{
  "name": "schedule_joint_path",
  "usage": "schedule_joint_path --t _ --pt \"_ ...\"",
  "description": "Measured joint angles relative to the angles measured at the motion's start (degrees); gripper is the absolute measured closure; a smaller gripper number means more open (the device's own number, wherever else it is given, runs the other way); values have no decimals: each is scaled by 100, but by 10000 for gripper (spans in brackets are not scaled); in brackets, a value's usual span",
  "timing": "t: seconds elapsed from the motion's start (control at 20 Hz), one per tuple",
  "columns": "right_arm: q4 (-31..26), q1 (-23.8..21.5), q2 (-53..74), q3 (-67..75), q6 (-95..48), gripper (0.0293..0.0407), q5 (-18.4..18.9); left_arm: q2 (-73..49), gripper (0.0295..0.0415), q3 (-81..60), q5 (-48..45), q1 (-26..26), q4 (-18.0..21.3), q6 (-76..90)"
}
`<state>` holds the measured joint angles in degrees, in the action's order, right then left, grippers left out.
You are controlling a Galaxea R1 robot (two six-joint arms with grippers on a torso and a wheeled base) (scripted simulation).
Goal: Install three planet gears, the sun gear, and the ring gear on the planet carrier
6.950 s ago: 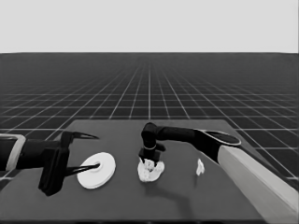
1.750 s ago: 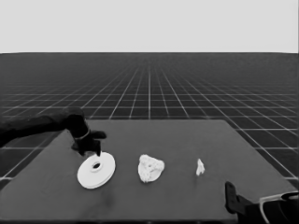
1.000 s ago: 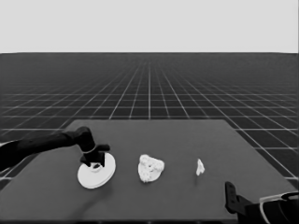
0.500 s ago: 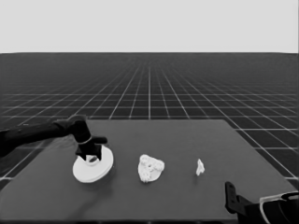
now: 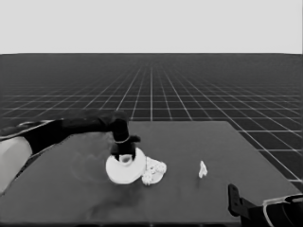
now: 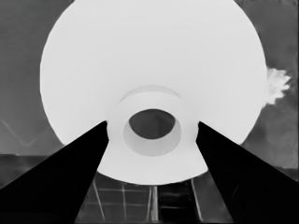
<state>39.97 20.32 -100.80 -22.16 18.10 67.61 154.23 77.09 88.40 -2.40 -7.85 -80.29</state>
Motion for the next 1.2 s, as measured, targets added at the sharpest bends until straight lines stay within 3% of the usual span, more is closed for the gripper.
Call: schedule_joint_path --t 0.1,0.25,0.4,0.6,1.2 --pt "0 0 0 0 0 315 0 1446 362 1095 10 52 -28 -50" --pt "0 0 0 0 0 315 0 2035 362 1846 -13 70 -36 157" --pt "0 0 0 0 0 315 0 2148 362 2026 -20 75 -38 217" --pt "0 0 0 0 0 315 0 2237 362 2323 -159 570 -506 393" --pt "0 0 0 0 0 315 0 2245 362 2378 -184 711 -564 650"
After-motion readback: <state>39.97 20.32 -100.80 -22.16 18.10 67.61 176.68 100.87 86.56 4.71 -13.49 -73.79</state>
